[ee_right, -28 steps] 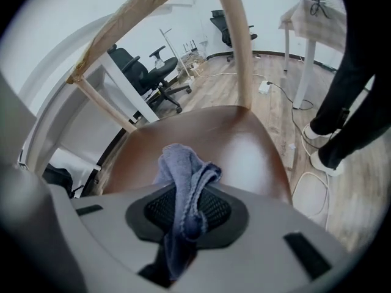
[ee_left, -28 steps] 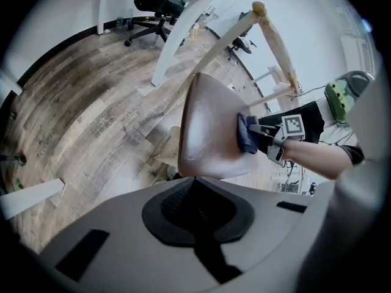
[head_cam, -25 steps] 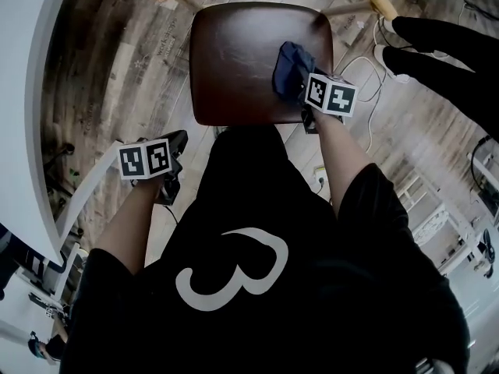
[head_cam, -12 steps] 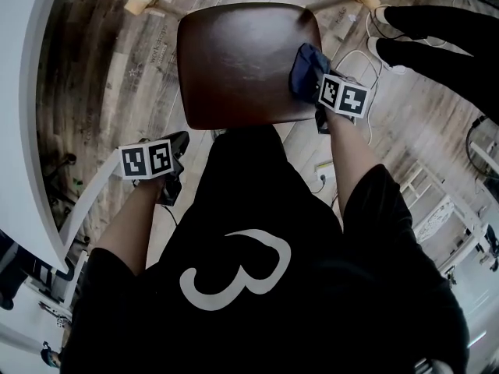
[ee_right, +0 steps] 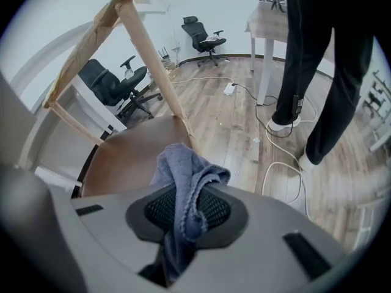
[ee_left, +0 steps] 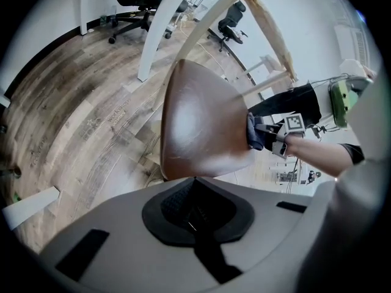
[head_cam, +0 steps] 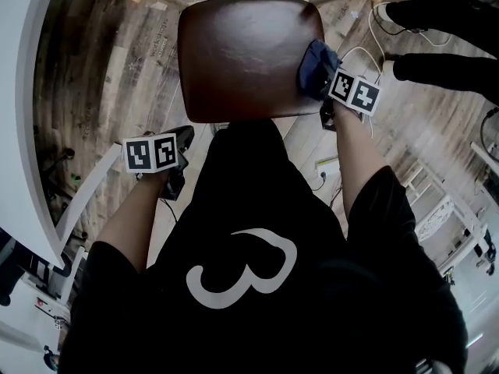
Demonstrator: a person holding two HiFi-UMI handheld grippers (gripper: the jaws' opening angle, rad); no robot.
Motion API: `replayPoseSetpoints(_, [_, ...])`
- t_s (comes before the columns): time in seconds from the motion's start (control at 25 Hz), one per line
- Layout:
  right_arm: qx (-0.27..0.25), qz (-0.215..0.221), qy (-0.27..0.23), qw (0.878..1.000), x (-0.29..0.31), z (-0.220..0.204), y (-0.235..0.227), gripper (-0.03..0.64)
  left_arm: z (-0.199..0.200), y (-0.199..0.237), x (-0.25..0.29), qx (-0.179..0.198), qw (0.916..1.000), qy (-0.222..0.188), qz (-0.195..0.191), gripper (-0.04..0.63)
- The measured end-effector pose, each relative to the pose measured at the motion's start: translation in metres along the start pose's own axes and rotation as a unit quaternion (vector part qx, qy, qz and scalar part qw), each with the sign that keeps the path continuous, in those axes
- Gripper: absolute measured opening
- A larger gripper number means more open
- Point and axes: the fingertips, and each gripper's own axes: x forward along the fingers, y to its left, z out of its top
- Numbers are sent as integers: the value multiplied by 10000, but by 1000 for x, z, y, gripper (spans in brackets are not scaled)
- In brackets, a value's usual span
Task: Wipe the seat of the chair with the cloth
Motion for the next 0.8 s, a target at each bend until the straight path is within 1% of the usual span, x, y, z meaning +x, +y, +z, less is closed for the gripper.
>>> replayPoseSetpoints(0.04, [66,43,-74,9999,-4,3,2,69,-2,3,-1,-38,10000,-26,19,12])
replayPoseSetpoints(0.12, [41,164,-243,9996,-14,8,13,69,-8,8,-5,-100,9999,-65,48,12])
replayPoseSetpoints(0.24, [-69,419,-496,9979,-30,17,41,69,-13,17,-13,-156,9998,-133,77,12])
replayPoseSetpoints(0.36, [-70,695,-681,9952,-42,23,70,69,-18,26,-17,-269,9993,-238,80,12])
replayPoseSetpoints(0.6, [32,1320,-718,9886,-52,17,144,69,-32,45,-26,-420,9985,-350,67,12])
replayPoseSetpoints(0.8, [45,2034,-483,9779,-52,-7,220,69,-46,67,-35,-630,9970,-450,81,12])
